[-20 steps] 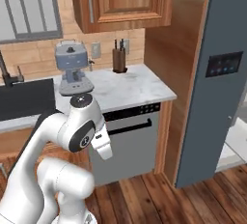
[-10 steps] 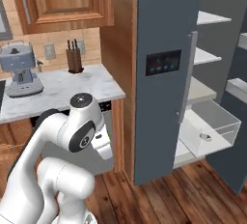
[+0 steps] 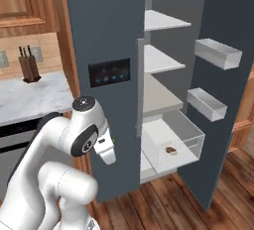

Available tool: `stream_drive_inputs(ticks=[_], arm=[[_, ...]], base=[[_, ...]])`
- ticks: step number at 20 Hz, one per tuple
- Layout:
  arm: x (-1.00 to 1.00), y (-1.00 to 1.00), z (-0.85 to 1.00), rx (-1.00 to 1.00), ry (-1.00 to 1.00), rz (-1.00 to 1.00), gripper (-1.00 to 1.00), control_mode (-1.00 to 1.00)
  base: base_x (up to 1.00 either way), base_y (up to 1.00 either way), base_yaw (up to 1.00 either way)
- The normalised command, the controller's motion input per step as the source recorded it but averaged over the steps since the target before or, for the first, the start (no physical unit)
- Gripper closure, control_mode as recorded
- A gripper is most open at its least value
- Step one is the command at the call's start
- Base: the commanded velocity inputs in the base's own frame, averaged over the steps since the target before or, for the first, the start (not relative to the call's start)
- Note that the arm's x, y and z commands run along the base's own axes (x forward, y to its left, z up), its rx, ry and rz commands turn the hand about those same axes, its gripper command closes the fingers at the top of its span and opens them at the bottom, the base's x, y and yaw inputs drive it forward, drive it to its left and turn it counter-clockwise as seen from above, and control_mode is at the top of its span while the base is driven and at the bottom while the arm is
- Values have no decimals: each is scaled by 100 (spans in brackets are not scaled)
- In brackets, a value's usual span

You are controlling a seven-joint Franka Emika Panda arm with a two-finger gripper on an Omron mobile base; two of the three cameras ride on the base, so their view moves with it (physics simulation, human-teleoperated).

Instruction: Place the lemon wedge and potato inside the fridge drawer. Close the drawer after placing the vegetables.

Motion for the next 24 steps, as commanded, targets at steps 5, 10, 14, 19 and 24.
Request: stream_drive_inputs(ticks=[5, 10, 14, 19, 24], arm=[[0, 0, 0, 0, 0, 0, 100, 100], [0, 0, 0, 0, 0, 0, 100, 100], [0, 0, 0, 0, 0, 0, 100, 100], [0, 0, 0, 0, 0, 0, 100, 100], [0, 0, 0, 0, 0, 0, 100, 100]], base=[[67, -100, 0], [61, -83, 0], [40, -8, 3], [-18, 1, 11], [33, 30, 2]])
